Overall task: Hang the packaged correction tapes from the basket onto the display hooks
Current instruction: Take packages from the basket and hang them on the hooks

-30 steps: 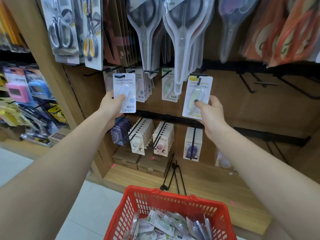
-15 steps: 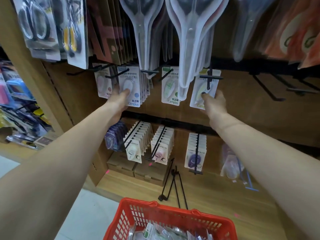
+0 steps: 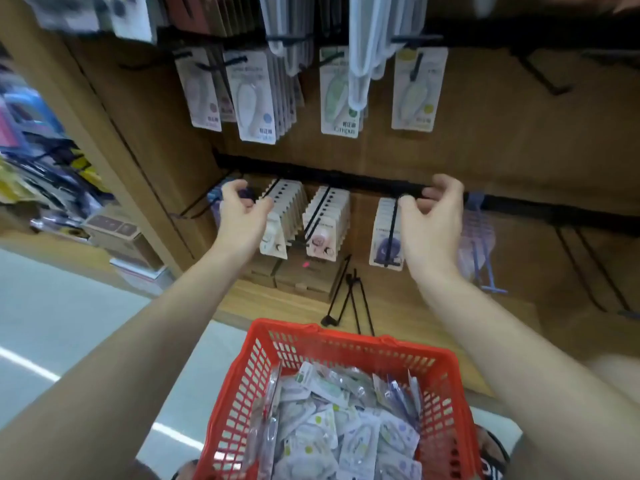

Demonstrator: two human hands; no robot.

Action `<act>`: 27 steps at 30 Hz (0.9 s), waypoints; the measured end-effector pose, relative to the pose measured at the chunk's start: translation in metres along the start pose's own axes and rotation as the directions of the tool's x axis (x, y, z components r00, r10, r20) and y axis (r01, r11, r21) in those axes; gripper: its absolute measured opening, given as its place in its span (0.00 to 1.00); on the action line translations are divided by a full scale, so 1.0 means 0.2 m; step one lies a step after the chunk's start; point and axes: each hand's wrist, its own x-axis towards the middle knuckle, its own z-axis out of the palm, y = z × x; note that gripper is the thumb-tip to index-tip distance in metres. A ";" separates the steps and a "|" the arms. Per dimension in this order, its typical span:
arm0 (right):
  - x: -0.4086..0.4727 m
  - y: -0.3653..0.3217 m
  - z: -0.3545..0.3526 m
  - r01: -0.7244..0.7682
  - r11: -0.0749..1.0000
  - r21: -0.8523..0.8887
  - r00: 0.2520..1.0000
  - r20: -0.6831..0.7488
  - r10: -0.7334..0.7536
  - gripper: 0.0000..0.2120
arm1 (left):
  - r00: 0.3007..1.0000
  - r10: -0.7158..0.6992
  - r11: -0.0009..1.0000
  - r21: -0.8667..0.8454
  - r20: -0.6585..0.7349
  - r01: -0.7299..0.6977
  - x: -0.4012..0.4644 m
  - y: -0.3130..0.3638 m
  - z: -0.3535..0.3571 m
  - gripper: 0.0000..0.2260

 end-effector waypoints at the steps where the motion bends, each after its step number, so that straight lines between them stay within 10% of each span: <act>1: -0.10 0.07 -0.02 0.045 0.999 0.014 0.999 -0.011 -0.045 0.18 | 0.999 0.029 0.999 0.030 0.027 -0.030 -0.12 -0.08 0.04 0.21; 10: -0.77 0.92 -0.11 -0.215 0.934 -0.284 0.943 0.189 0.275 0.08 | 0.943 -0.026 0.924 0.367 0.332 -0.104 -0.84 -0.89 0.33 0.05; 17: -1.07 1.41 -0.21 -0.149 0.576 -0.804 0.421 0.475 0.772 0.08 | 0.681 -0.480 0.516 0.805 0.554 -0.292 -1.07 -1.40 0.32 0.27; 22: -1.12 1.49 -0.20 -0.035 0.533 -0.845 0.246 0.510 0.824 0.34 | 0.583 -0.598 0.457 0.832 0.550 -0.315 -1.12 -1.58 0.29 0.42; 27: -1.13 1.53 -0.17 -0.299 0.467 -0.832 0.230 0.412 0.882 0.48 | 0.575 -0.559 0.449 0.801 0.597 -0.395 -1.07 -1.64 0.30 0.45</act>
